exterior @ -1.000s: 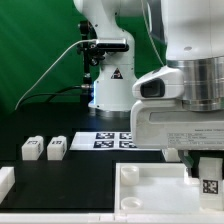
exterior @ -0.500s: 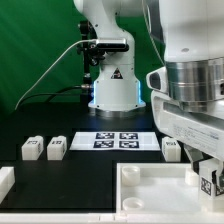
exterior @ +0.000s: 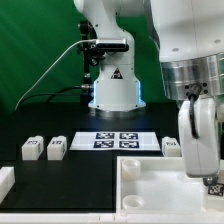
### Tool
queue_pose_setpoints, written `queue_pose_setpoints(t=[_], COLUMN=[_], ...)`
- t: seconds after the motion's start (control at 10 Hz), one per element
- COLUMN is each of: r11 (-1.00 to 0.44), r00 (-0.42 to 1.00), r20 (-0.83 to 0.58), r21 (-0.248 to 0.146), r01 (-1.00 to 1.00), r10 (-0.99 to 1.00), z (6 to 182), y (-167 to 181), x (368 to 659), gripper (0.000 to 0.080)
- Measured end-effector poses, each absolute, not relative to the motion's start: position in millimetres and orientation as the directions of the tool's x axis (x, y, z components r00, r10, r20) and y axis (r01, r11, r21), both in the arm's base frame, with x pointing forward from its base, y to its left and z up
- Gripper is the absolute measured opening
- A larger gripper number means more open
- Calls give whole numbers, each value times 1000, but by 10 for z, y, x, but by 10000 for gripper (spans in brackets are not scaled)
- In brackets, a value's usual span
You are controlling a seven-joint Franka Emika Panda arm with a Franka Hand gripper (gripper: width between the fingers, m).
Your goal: Assemble one leg
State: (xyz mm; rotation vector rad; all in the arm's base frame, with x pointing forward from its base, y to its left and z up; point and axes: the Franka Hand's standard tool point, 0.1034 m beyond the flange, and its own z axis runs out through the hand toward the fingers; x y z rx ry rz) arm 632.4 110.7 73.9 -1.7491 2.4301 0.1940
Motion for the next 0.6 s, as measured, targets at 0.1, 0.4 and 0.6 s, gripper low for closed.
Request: queue_pose_setpoints(t=[0.1, 0.4, 0.6], r11=[307, 288, 272], r00=[-305, -282, -263], r20=[-188, -190, -195], r21=[24, -5, -18], r01=[-952, -958, -962], r10=[-933, -940, -945], z=[725, 741, 822], y=[1111, 1162, 1241], x=[6315, 6249, 6141], gripper=[293, 614, 648])
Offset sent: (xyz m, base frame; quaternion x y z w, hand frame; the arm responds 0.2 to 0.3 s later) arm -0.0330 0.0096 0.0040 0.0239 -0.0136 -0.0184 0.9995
